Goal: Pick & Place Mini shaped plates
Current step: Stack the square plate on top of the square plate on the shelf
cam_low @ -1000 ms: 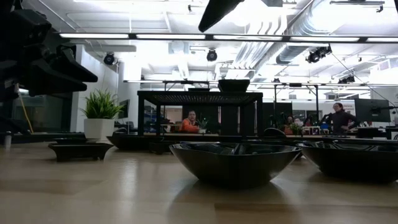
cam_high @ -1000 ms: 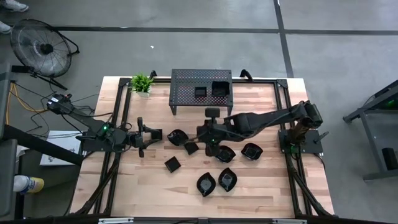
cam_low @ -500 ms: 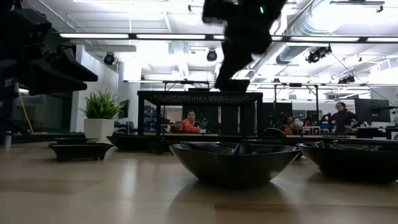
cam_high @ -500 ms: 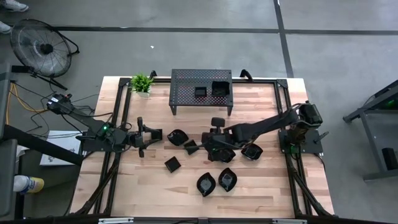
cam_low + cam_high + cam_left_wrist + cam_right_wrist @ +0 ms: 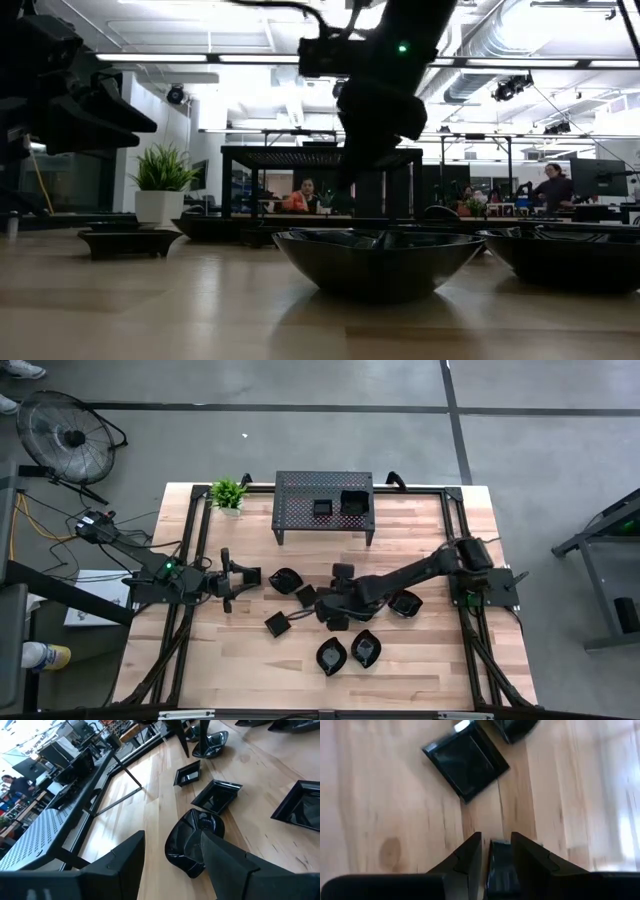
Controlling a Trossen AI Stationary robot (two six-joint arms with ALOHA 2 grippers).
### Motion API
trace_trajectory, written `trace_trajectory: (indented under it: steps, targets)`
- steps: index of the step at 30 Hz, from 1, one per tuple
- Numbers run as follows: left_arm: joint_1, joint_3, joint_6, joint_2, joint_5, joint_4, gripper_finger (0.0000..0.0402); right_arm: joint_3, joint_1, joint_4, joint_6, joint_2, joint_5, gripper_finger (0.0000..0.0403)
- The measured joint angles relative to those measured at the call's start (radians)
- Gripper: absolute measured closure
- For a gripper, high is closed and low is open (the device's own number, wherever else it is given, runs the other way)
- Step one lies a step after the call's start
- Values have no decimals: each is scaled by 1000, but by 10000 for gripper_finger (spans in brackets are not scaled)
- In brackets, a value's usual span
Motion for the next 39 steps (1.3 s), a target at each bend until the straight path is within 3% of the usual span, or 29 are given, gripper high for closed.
trace_trajectory:
  steps: [4,10,19,30,39]
  targets:
    - [0,1,0,0,0,-3,213,84,0,-173,137,43,20,304]
    - [0,1,0,0,0,-4,213,104,19,-193,247,86,-6,304]
    - [0,1,0,0,0,-4,213,102,23,-146,244,119,-59,301]
    - [0,1,0,0,0,-4,213,102,-17,-223,306,119,-41,212]
    - [0,1,0,0,1,-4,213,102,-31,-231,280,140,-83,219]
